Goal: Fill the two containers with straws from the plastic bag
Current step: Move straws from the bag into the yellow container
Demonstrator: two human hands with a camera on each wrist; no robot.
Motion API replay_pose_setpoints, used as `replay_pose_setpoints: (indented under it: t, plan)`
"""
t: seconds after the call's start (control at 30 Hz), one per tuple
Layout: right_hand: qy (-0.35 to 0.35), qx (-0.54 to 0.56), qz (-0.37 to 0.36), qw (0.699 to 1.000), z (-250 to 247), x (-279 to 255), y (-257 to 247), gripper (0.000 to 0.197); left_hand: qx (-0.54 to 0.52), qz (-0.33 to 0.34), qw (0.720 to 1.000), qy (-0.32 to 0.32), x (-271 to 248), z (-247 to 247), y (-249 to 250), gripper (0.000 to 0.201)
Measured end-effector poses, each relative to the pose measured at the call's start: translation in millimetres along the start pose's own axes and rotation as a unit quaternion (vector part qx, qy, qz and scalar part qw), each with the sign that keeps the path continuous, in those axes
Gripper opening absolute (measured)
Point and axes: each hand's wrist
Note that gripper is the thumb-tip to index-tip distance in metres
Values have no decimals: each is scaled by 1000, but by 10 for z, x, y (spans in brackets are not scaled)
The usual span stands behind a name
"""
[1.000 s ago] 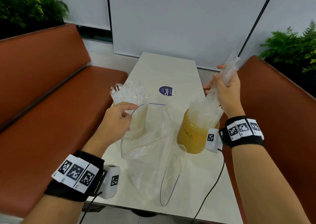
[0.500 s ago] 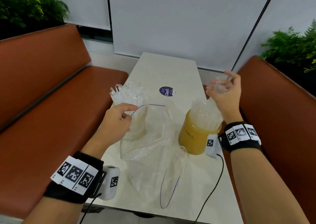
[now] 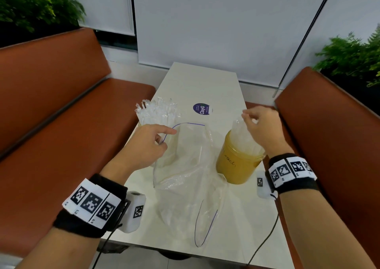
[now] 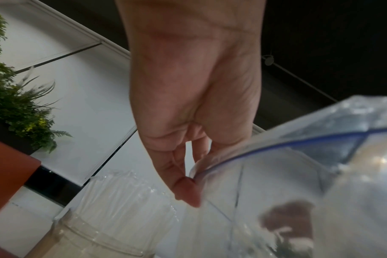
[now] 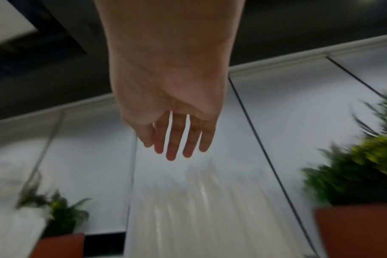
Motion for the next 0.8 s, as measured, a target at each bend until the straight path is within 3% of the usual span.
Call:
replay_pose_setpoints:
  t: [0.07,0.13,0.2,0.27,0.37,0.43,0.5,0.53,0.67,0.73,0.8]
  plan:
    - [32,53,-69,996,-188,19,-324,23,-1,2,1000,0,8,14,46,45]
    - [-22,120,-113,986,-303,-54,-738,21,-2,9,1000,4,22,55,101,44]
    - [-191,124,-124,966,-274,-182,-1096,26,0,26,1000,1,19,123,177,46]
    - [-363,62,-145,918,-136,-356,-1329,23,14,63,998,-4,-16,198,266,51]
    - [-495,10,-124,860,50,-616,-1504,25,14,121,992,-24,-97,281,378,57]
    - [-526,-112,-84,839,193,-738,-1479,66,26,144,989,-35,-149,315,427,61]
    - [-569,-248,-65,781,324,-830,-1392,93,54,168,984,-33,-184,352,450,64]
    - [-580,-289,-68,759,430,-865,-1307,91,66,180,981,-28,-194,369,455,66]
    - [-533,-449,-146,702,668,-1037,-1072,44,85,211,974,-14,-205,399,463,70]
    - [-515,-500,-177,673,731,-1122,-981,37,84,220,972,-22,-200,404,471,70]
    - [-495,-519,-192,670,783,-1171,-928,37,82,226,970,-33,-200,417,480,70]
Point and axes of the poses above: each hand's wrist, its own x-axis towards the middle knuckle, its own z-axis out of the palm, y = z × x, and after that the axes turned 7 degrees about -y, right-handed
